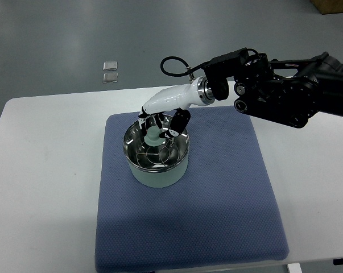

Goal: Open lid and place right of pot
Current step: 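Lift the glass lid off and lower it beside the saucepan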

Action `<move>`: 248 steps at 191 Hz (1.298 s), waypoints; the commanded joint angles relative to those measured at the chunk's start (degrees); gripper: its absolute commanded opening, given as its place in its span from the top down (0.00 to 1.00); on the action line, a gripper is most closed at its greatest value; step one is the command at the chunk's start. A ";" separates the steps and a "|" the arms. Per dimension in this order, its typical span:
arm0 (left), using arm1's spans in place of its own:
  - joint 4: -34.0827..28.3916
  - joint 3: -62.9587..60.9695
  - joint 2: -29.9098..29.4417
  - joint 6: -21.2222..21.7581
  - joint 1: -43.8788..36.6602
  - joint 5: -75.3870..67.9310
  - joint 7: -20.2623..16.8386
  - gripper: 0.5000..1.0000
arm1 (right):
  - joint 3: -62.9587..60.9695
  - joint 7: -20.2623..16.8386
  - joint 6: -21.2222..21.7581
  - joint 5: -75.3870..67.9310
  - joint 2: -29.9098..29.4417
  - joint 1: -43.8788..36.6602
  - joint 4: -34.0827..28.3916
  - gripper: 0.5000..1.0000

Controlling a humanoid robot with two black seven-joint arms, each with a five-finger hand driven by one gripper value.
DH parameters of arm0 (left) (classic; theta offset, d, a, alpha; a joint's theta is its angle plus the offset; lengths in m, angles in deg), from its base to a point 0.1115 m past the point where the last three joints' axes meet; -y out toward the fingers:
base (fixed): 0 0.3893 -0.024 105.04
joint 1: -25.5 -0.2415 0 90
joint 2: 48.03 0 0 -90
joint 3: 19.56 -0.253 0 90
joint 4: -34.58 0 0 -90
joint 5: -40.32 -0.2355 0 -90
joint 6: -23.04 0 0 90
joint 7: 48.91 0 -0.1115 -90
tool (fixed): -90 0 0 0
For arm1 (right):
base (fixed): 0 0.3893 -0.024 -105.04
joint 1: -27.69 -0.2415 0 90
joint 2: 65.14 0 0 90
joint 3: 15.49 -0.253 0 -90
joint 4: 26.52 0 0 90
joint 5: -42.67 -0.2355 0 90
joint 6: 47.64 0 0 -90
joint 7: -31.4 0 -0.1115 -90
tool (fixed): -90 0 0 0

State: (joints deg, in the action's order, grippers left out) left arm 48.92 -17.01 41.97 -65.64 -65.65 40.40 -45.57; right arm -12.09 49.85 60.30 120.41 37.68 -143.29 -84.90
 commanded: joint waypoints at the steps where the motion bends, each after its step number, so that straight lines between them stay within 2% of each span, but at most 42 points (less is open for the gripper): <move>1: -0.10 0.09 0.00 0.00 0.00 0.01 0.00 0.00 | -0.15 0.01 0.16 -0.31 0.36 -0.41 -0.16 0.95; 44: -0.10 0.09 0.00 0.00 0.00 0.01 0.00 0.00 | -0.32 0.45 0.60 -0.84 2.30 -3.31 -1.74 0.94; 62: -0.10 0.09 0.00 0.00 0.00 0.01 0.00 0.00 | -1.73 0.54 1.57 -2.50 6.07 -6.21 -2.97 0.93; 71: -0.10 0.09 0.00 0.00 0.00 0.01 0.00 0.00 | -1.73 0.54 1.57 -2.51 6.08 -6.21 -2.97 0.93; 74: -0.10 0.09 0.00 0.00 0.00 0.01 0.00 0.00 | -2.78 0.45 2.80 -2.59 8.71 -6.56 -3.76 0.93; 88: -0.19 0.09 0.00 0.00 0.00 0.01 0.00 0.00 | -3.05 0.54 3.15 -2.59 9.68 -6.47 -4.02 0.93; 89: -0.19 0.09 0.00 0.00 0.00 0.01 0.00 0.00 | -3.40 0.45 3.59 -2.51 11.94 -6.47 -4.55 0.93; 105: -0.19 0.09 0.00 0.00 0.00 0.01 0.00 0.00 | -3.49 0.62 3.59 -2.51 15.65 -5.86 -4.99 0.93; 117: -0.10 0.09 0.00 0.00 0.00 0.01 0.00 0.00 | -3.49 0.63 3.59 -2.51 16.01 -5.68 -4.99 0.93; 118: -0.10 0.00 0.00 0.00 0.00 0.01 0.00 0.00 | -3.40 0.80 3.59 -2.51 18.27 -4.99 -4.99 0.93; 146: 0.16 0.00 0.00 0.00 0.00 0.01 0.00 0.00 | -3.40 0.98 2.63 -1.89 22.77 0.46 -4.82 0.93; 161: 0.25 -0.09 0.00 0.00 0.00 0.01 0.00 0.00 | -3.40 1.06 2.10 -1.80 22.95 1.61 -4.73 0.93; 162: 0.34 -0.09 0.00 0.00 0.00 0.01 0.00 0.00 | -3.23 1.06 0.36 -1.54 23.04 4.14 -4.12 0.93; 166: 0.34 -0.09 0.00 0.00 0.00 0.01 0.00 0.00 | -3.05 1.06 -0.54 -1.54 23.04 5.12 -3.85 0.93; 175: 0.34 -0.09 0.00 0.00 0.00 0.01 0.00 0.00 | -3.05 1.06 -0.54 -1.54 23.04 5.13 -3.85 0.93; 176: 0.34 -0.09 0.00 0.00 0.00 0.01 0.00 0.00 | -2.87 1.06 -1.84 -1.10 22.78 7.30 -2.98 0.92; 185: 0.34 -0.09 0.00 0.00 0.00 0.01 0.00 0.00 | -2.87 1.06 -1.86 -1.10 22.78 7.33 -2.97 0.92; 186: 0.34 -0.09 0.00 0.00 0.00 0.01 0.00 0.00 | -2.96 1.06 -2.99 -0.75 22.60 9.41 -2.36 0.92; 198: 0.25 0.00 0.00 0.00 0.00 0.01 0.00 0.00 | -3.05 1.06 -4.40 -0.75 22.16 11.89 -1.57 0.92; 208: 0.25 0.00 0.00 0.00 0.00 0.01 0.00 0.00 | -3.05 1.06 -4.41 -0.75 22.16 11.90 -1.56 0.92; 209: 0.16 0.00 0.00 0.00 0.00 0.01 0.00 0.00 | -2.96 1.06 -6.06 -0.66 21.55 13.55 -0.87 0.92; 215: 0.16 0.00 0.00 0.00 0.00 0.01 0.00 0.00 | -2.87 1.06 -6.87 -0.66 20.49 14.44 -0.25 0.92; 248: 0.07 0.00 0.00 0.00 0.00 0.01 0.00 0.00 | -2.87 1.06 -8.36 -0.66 16.10 17.08 2.83 0.91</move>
State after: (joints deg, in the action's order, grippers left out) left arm 49.02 -17.01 41.97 -65.64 -65.64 40.41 -45.59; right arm -14.97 50.92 52.91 119.74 55.83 -127.56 -83.60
